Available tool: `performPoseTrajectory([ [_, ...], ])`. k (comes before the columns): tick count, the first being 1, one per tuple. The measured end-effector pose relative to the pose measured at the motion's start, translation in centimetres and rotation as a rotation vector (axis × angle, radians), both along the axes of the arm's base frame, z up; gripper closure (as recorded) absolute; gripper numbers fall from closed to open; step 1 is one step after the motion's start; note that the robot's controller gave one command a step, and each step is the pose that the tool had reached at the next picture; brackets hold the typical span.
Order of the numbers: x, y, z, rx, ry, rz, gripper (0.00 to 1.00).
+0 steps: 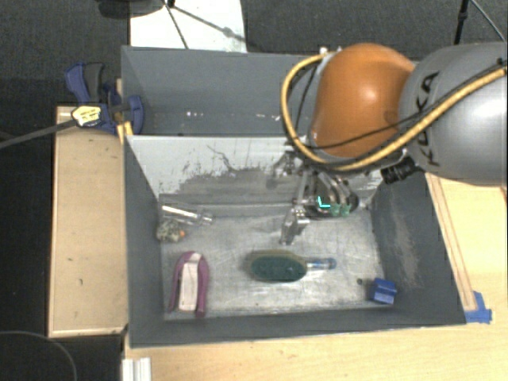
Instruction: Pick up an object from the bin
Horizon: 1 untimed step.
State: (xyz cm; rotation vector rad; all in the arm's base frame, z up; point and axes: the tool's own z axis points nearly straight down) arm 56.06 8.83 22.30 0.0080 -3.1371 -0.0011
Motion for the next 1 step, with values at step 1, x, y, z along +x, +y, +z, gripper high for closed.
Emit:
performPoseTrajectory([
  [1,0.17,-0.06,0.41,0.0,-0.008,-0.004,1.0],
])
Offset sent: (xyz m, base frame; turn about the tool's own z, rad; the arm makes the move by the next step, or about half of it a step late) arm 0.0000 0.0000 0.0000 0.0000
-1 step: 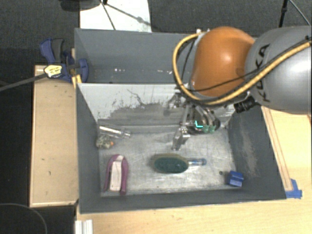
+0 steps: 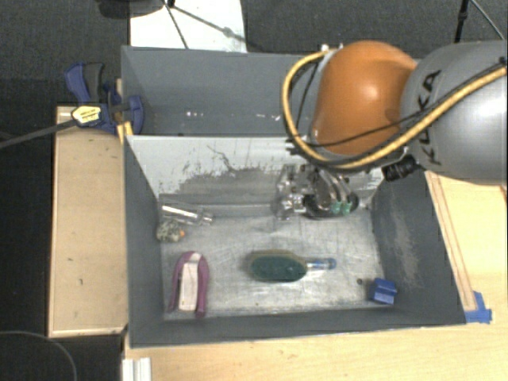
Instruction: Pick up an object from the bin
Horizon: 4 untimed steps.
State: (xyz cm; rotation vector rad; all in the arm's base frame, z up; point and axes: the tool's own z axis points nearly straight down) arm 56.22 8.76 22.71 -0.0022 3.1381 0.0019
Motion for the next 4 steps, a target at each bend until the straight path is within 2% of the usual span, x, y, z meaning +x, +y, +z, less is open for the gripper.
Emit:
performPoseTrajectory([
  [1,0.0,0.0,0.0,0.0,0.0,-0.002,0.0],
  [2,-6.2,0.2,-13.8,-0.002,0.012,0.122,0.0],
  [3,-5.8,0.2,-13.4,0.0,0.001,0.117,1.0],
  [4,-5.6,0.7,-0.6,0.0,-0.007,0.155,1.0],
])
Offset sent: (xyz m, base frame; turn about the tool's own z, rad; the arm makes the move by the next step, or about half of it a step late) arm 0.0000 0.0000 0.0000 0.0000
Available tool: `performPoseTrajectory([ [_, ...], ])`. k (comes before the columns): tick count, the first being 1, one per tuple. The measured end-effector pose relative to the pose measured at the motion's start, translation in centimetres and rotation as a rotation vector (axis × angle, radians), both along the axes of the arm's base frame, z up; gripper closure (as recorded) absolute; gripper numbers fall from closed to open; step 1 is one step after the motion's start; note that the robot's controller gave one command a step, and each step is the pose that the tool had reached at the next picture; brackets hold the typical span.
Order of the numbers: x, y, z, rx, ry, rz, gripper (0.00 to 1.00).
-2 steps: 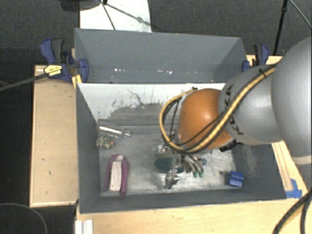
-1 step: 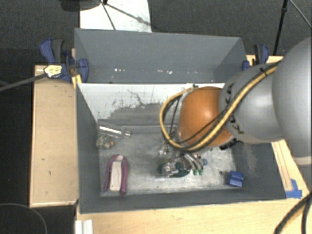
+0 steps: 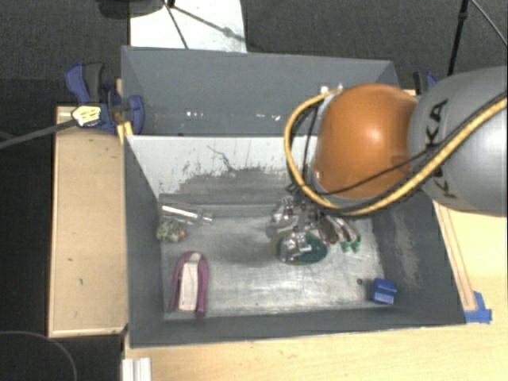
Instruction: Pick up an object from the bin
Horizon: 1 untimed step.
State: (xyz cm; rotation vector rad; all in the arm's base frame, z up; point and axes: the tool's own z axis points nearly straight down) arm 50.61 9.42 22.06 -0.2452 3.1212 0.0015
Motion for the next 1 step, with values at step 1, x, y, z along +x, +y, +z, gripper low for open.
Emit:
performPoseTrajectory([
  [1,1.27,2.83,3.44,0.002,0.005,-0.167,1.0],
])
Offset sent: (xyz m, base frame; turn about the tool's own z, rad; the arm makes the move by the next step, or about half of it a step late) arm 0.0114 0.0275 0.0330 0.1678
